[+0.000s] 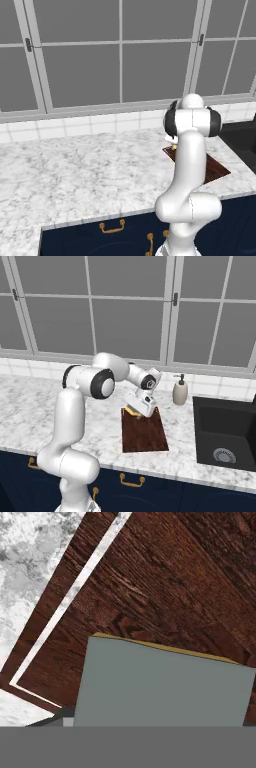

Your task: Pick up the sponge from the counter and clean the cutting board by briefly scrubbing or pressing down on the cutting board. Once finished, release the sponge.

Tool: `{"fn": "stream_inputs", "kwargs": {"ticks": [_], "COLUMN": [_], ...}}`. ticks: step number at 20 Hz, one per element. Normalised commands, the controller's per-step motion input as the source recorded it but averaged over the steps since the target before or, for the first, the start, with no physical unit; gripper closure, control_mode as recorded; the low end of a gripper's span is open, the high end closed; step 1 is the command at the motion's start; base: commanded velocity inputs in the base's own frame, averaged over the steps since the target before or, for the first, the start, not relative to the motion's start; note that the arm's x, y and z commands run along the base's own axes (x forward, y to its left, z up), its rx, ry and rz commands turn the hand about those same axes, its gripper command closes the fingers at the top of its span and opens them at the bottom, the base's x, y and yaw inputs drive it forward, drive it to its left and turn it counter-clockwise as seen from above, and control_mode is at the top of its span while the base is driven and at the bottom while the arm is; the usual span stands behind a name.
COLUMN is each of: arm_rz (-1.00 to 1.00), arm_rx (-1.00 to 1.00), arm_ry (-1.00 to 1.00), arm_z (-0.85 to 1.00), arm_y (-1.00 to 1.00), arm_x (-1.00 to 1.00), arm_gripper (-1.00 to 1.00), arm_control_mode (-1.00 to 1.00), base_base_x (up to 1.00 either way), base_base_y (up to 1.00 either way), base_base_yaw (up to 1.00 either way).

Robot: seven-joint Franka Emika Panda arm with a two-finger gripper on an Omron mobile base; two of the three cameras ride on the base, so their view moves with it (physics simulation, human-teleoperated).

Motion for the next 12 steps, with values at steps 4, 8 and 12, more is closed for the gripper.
{"fn": "stream_inputs", "kwargs": {"ticks": [4, 8, 12], "arm_rz": [-0.03, -0.03, -0.10], "arm_rx": [-0.01, -0.21, -0.45], "arm_ry": [-0.08, -0.20, -0.36], "arm_z": [-0.09, -0.18, -0.37], "arm_y": [0.13, 0.26, 0.06], "arm_x": [0.02, -0.10, -0.35], "arm_gripper": [-1.00, -1.00, -1.00], "arm_control_mode": [-1.00, -1.00, -1.00], "base_base_x": [0.00, 0.00, 0.00], "base_base_y": [0.00, 0.00, 0.00], "base_base_yaw": [0.00, 0.00, 0.00]}}
